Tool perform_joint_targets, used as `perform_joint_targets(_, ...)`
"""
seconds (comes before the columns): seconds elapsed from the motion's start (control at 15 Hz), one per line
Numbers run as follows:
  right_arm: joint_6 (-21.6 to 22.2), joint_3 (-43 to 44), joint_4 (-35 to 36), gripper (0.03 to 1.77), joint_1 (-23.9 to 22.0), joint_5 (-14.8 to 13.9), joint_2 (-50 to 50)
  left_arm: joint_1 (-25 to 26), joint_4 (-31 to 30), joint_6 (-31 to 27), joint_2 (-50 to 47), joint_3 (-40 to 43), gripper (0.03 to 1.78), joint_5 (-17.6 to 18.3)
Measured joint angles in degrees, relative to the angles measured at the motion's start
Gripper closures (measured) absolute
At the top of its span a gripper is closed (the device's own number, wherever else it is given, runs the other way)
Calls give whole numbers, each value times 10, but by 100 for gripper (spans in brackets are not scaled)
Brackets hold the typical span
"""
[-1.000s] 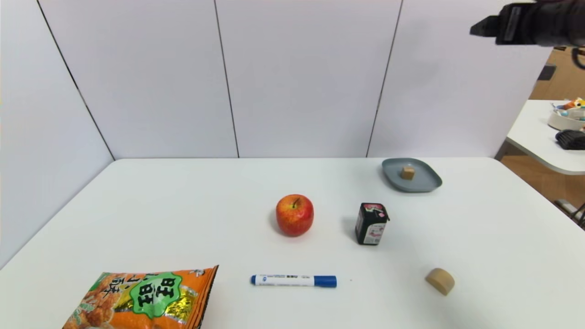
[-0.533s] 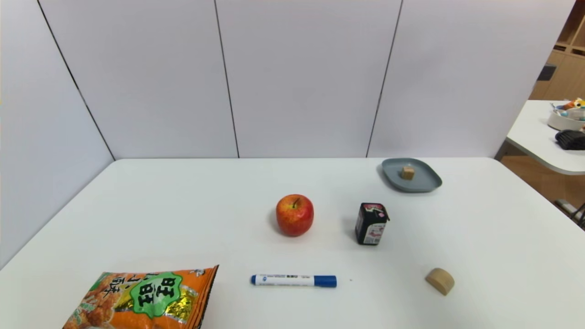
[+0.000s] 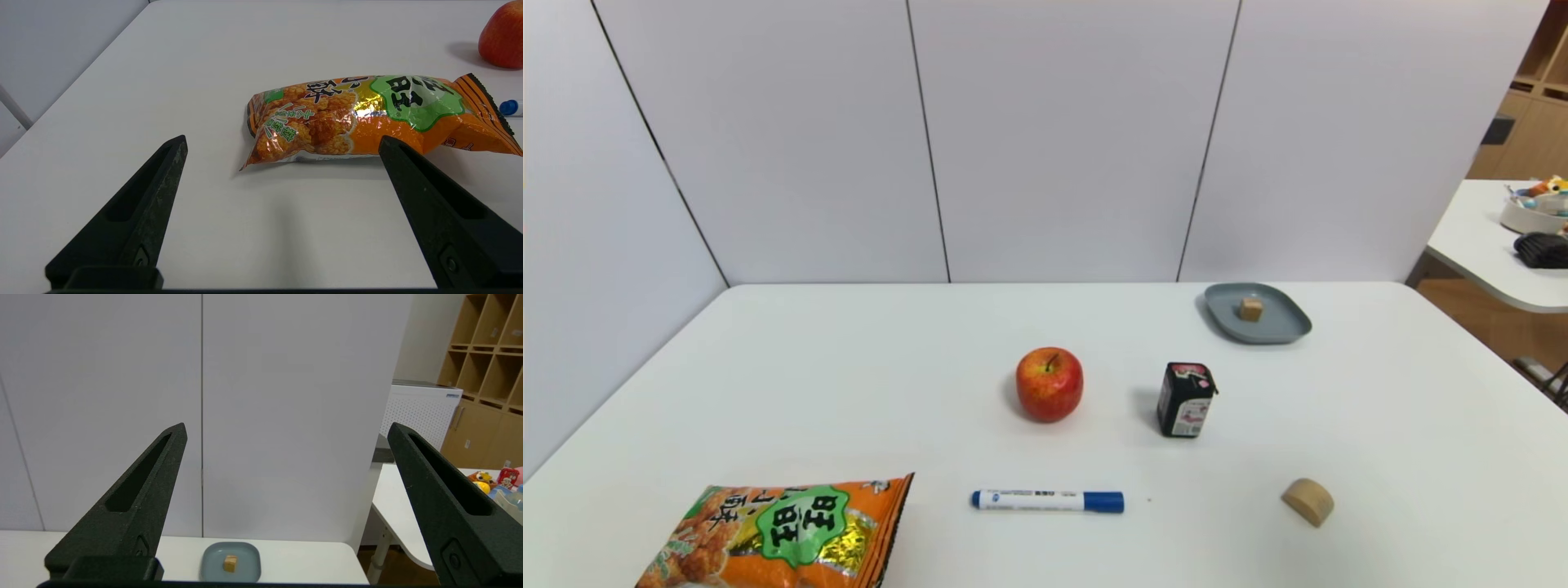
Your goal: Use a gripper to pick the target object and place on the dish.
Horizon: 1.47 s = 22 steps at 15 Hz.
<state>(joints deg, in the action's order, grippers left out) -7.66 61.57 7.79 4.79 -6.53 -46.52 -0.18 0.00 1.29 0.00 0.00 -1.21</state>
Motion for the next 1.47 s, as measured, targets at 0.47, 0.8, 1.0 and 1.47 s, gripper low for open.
perform_joint_targets(0.47, 12, -232, -5, 10, -31, 65, 241, 0, 0, 0, 0, 0, 12, 0)
perform_joint_targets(0.8, 16, -402, -6, 10, -47, 101, 388, 0, 0, 0, 0, 0, 12, 0)
perform_joint_targets(1.0, 15, -481, -6, 10, -48, 102, 438, 0, 0, 0, 0, 0, 12, 0)
perform_joint_targets(1.47, 18, -610, -37, 10, -48, 86, 466, 0, 0, 0, 0, 0, 12, 0)
